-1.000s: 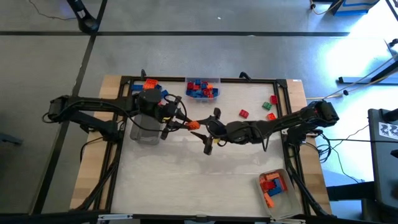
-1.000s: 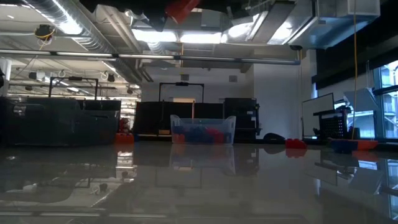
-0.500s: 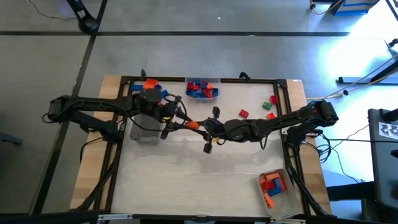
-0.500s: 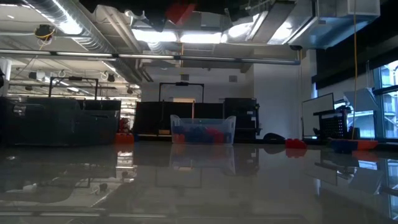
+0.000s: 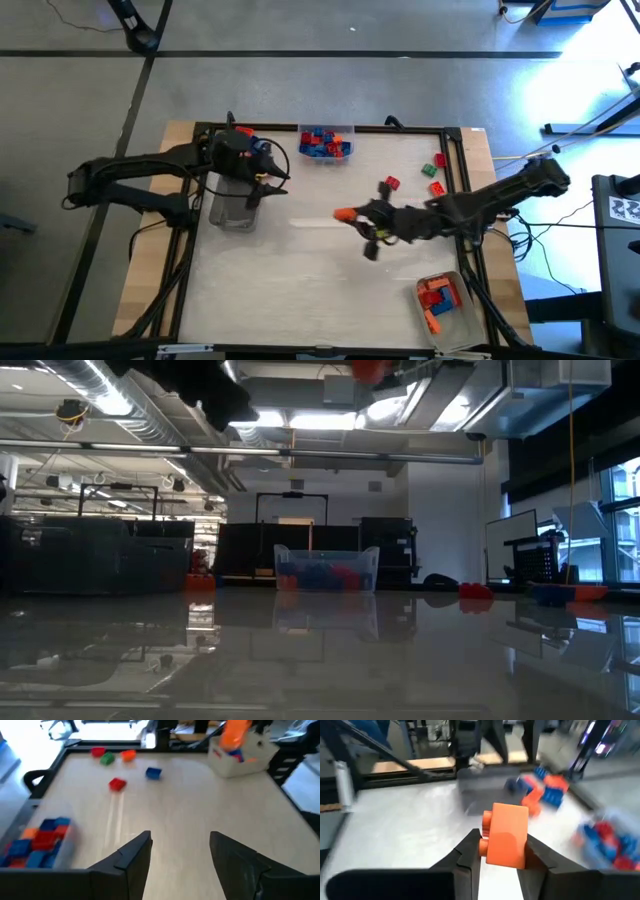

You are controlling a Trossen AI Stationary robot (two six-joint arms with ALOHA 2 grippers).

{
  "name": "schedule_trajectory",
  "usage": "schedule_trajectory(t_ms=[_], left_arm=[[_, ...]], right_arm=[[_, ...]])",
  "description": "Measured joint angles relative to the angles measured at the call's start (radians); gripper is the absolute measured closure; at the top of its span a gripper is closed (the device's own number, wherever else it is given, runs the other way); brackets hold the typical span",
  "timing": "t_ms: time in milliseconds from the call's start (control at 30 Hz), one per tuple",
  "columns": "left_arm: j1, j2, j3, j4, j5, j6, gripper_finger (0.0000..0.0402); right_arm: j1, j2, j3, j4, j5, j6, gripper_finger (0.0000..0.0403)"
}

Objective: Sort blocks by size
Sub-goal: Put the orange 8 stud game piece into the gray bin

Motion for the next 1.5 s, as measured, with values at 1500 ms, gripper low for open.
schedule_trajectory(t_ms=[1500], left_arm=[[0.059, -0.008, -0.002, -0.172, -0.044, 0.035, 0.0211]], right_arm=[[0.704, 0.08, -0.002, -1.025, -0.671, 2.03, 0.0229]])
